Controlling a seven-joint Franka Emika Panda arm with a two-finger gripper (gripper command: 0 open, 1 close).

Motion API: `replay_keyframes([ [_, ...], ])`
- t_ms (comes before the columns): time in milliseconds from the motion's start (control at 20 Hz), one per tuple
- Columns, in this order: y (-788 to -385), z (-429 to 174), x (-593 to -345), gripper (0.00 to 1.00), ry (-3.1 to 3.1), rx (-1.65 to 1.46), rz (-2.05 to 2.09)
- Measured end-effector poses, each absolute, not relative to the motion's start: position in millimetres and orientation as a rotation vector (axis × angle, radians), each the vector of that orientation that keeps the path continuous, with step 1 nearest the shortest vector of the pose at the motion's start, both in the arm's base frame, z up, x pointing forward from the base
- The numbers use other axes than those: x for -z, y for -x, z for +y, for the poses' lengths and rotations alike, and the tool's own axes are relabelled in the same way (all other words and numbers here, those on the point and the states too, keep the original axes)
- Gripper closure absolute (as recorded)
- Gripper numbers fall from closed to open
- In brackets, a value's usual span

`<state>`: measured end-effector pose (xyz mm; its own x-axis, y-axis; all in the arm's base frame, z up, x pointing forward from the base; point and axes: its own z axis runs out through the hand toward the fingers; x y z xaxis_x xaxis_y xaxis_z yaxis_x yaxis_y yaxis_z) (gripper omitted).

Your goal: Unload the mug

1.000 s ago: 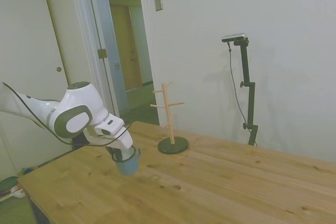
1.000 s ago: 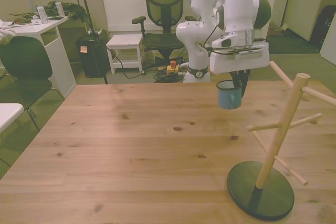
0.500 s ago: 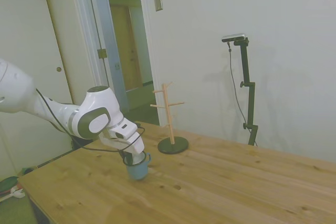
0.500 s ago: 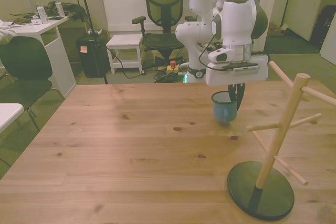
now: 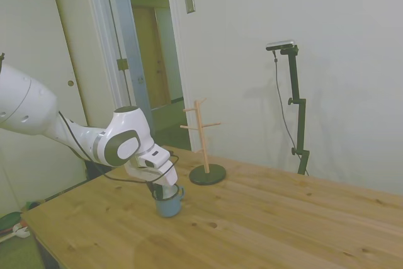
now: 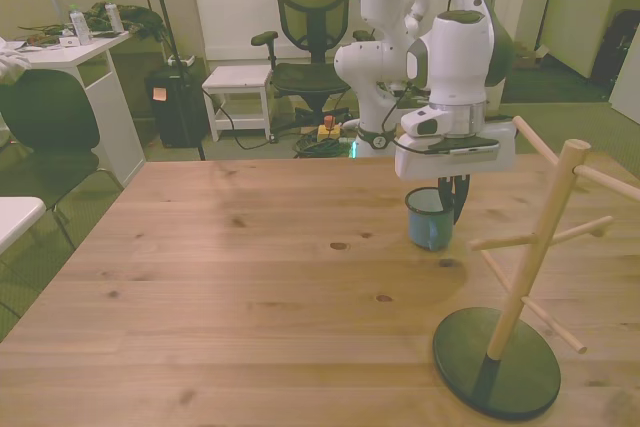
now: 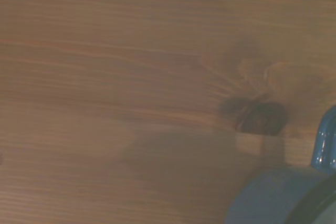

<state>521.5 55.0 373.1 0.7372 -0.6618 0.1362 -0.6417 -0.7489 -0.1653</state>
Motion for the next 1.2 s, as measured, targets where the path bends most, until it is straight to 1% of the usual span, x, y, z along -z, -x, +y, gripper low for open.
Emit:
replay_keyframes([
  [600, -526, 57, -378, 0.00, 2.823, 0.294, 1.059],
  [850, -530, 62, -393, 0.00, 2.779, 0.407, 1.031],
  [1050, -524, 63, -393, 0.00, 2.772, 0.435, 1.014],
  [1200, -515, 64, -398, 0.00, 2.774, 0.456, 0.986],
])
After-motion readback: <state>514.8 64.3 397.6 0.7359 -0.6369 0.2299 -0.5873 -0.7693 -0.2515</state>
